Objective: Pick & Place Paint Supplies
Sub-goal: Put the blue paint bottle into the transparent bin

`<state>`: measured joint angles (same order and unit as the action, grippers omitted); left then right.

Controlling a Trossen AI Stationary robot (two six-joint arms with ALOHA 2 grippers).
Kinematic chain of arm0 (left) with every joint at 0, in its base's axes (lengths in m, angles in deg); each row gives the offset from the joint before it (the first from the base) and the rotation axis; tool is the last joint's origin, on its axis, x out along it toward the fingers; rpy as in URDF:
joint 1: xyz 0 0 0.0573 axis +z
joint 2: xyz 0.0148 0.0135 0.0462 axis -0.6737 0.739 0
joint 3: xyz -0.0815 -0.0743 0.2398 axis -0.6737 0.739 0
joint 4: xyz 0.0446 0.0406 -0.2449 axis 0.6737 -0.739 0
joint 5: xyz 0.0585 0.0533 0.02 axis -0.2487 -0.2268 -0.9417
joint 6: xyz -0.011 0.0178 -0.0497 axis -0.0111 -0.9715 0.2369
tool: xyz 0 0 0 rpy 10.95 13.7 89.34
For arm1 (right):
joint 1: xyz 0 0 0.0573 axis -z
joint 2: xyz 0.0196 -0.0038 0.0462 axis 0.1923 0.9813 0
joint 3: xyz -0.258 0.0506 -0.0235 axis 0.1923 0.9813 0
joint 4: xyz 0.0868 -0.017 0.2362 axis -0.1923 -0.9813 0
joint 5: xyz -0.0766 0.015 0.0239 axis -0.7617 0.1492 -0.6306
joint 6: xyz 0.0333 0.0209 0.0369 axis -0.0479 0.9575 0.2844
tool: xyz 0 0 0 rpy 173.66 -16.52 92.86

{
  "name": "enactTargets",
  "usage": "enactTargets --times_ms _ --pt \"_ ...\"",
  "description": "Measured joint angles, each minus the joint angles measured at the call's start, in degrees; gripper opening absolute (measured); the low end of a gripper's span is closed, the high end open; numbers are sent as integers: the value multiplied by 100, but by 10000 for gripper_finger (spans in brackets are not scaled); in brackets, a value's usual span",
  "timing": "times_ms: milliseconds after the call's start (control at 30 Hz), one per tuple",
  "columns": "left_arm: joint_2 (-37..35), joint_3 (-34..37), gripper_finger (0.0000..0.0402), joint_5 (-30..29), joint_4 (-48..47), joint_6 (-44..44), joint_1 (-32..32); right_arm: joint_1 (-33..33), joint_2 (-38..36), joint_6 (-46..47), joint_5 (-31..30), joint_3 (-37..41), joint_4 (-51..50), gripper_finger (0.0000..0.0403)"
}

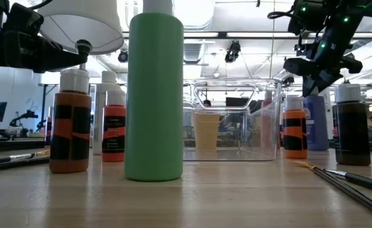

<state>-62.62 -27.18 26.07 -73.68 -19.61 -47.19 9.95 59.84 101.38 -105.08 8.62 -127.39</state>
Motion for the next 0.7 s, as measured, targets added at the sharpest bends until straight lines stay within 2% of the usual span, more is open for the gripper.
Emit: enactTargets --times_ms 433,700 --pt "-2 0 23 -1 0 1 0 -65 -350 -820 386 -837 -126 120" --pt "-2 0 23 0 0 2 0 -508 -350 -1095 448 -1584 -308 117"
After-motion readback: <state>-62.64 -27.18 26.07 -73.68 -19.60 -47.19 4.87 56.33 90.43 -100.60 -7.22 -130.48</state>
